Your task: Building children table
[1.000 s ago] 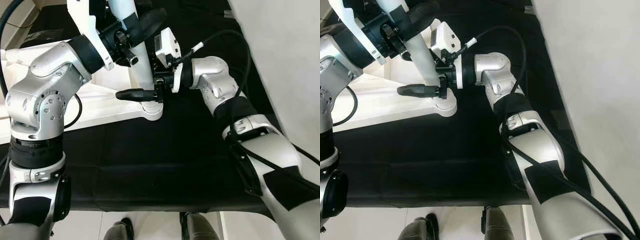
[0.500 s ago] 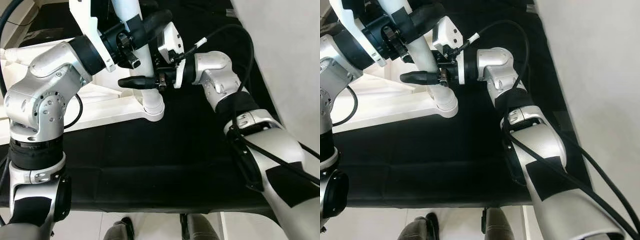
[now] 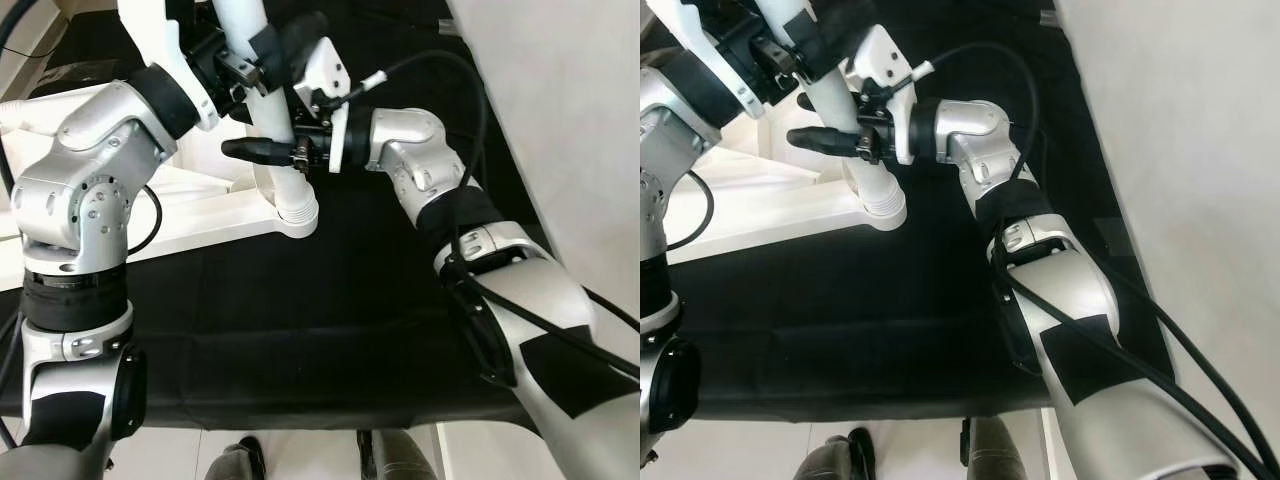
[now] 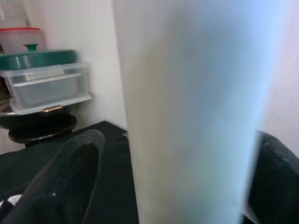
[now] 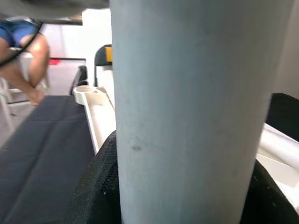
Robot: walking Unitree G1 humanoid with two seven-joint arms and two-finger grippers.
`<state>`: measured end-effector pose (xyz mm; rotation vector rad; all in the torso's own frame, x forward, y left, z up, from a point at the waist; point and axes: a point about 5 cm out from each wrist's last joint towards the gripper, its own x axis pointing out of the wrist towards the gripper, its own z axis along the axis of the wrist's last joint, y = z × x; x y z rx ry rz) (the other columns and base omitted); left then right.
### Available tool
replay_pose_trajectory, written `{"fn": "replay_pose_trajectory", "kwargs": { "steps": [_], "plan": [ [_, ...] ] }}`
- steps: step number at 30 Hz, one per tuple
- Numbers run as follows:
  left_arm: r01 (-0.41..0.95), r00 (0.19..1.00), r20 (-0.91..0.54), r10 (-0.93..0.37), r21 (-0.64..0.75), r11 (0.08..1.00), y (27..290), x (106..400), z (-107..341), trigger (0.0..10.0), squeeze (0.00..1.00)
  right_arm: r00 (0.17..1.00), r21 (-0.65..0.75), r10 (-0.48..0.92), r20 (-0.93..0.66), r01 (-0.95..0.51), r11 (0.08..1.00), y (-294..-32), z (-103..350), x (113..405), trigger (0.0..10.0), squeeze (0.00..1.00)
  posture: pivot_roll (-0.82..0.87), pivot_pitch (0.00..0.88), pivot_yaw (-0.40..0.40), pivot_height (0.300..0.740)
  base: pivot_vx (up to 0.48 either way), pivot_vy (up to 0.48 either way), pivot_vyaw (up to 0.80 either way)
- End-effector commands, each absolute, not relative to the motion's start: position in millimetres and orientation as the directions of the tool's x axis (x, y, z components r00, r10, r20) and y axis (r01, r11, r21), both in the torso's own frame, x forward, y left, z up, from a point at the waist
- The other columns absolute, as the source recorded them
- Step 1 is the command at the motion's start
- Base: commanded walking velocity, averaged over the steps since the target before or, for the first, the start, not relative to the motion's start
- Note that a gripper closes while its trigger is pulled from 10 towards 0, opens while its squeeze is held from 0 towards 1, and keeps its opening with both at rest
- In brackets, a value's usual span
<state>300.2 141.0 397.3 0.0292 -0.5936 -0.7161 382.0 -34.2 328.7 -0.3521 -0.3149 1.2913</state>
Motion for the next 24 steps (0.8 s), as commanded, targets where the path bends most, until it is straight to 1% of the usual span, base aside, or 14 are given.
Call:
{"fn": "replay_pose_trajectory", "kwargs": {
  "steps": [1, 2, 3, 5, 7, 9, 10, 12, 13, 15, 17, 20, 24],
  "plan": [
    [0.589, 0.602, 0.509, -0.615, 0.236, 0.772, 150, 293, 397, 10.0, 0.0, 0.422, -0.333, 0.902, -0.097, -0.867, 0.37, -54, 288, 395, 0.0, 0.0, 0.0, 0.312, 0.007, 0.74, 0.0, 0.0, 0.0],
    [0.589, 0.602, 0.509, -0.615, 0.236, 0.772, 150, 293, 397, 10.0, 0.0, 0.422, -0.333, 0.902, -0.097, -0.867, 0.37, -54, 288, 395, 0.0, 0.0, 0.0, 0.312, 0.007, 0.74, 0.0, 0.0, 0.0],
    [0.589, 0.605, 0.508, -0.614, 0.234, 0.774, 151, 292, 395, 10.0, 0.0, 0.464, -0.32, 0.878, -0.116, -0.854, 0.409, -59, 283, 397, 0.0, 0.0, 0.0, 0.312, 0.007, 0.74, 0.0, 0.0, 0.0],
    [0.587, 0.615, 0.498, -0.612, 0.229, 0.776, 151, 292, 389, 10.0, 0.0, 0.573, -0.273, 0.812, -0.108, -0.803, 0.53, -71, 274, 400, 0.0, 0.0, -0.01, 0.303, 0.011, 0.74, 0.0, 0.0, 0.0],
    [0.587, 0.615, 0.498, -0.612, 0.229, 0.776, 151, 292, 389, 10.0, 0.0, 0.573, -0.273, 0.812, -0.108, -0.803, 0.53, -71, 274, 400, 0.0, 0.0, -0.01, 0.303, 0.011, 0.74, 0.0, 0.0, 0.0],
    [0.585, 0.621, 0.498, -0.606, 0.22, 0.781, 150, 292, 387, 10.0, 0.0, 0.645, -0.239, 0.758, -0.102, -0.755, 0.61, -79, 266, 398, 0.0, 0.0, -0.01, 0.3, 0.012, 0.74, 0.0, 0.0, 0.0],
    [0.585, 0.621, 0.498, -0.606, 0.22, 0.781, 150, 292, 387, 10.0, 0.0, 0.645, -0.239, 0.758, -0.102, -0.755, 0.61, -79, 266, 398, 0.0, 0.0, -0.01, 0.3, 0.012, 0.74, 0.0, 0.0, 0.0],
    [0.583, 0.622, 0.502, -0.601, 0.216, 0.783, 149, 292, 388, 10.0, 0.0, 0.724, -0.179, 0.682, -0.104, -0.688, 0.703, -87, 255, 394, 0.0, 0.0, -0.01, 0.29, 0.02, 0.74, 0.0, 0.0, 0.0],
    [0.583, 0.622, 0.502, -0.601, 0.216, 0.783, 149, 292, 388, 10.0, 0.0, 0.724, -0.179, 0.682, -0.104, -0.688, 0.703, -87, 255, 394, 0.0, 0.0, -0.01, 0.29, 0.02, 0.74, 0.0, 0.0, 0.0],
    [0.584, 0.621, 0.499, -0.605, 0.221, 0.781, 146, 293, 387, 10.0, 0.0, 0.781, -0.108, 0.62, -0.079, -0.625, 0.773, -92, 248, 390, 0.0, 0.0, -0.01, 0.288, 0.026, 0.74, 0.0, 0.0, 0.0],
    [0.584, 0.621, 0.499, -0.605, 0.221, 0.781, 146, 293, 387, 10.0, 0.0, 0.781, -0.108, 0.62, -0.079, -0.625, 0.773, -92, 248, 390, 0.0, 0.0, -0.01, 0.288, 0.026, 0.74, 0.0, 0.0, 0.0],
    [0.584, 0.622, 0.493, -0.609, 0.227, 0.78, 144, 293, 385, 10.0, 0.0, 0.815, -0.023, 0.579, -0.02, -0.579, 0.815, -93, 248, 382, 0.0, 0.0, -0.01, 0.284, 0.031, 0.74, 0.0, 0.0, 0.0],
    [0.578, 0.627, 0.49, -0.606, 0.228, 0.783, 144, 293, 384, 10.0, 0.0, 0.82, 0.008, 0.571, -0.019, -0.571, 0.821, -93, 243, 372, 0.0, 0.0, 0.0, 0.284, 0.031, 0.74, 0.0, 0.0, 0.0]
  ]
}}
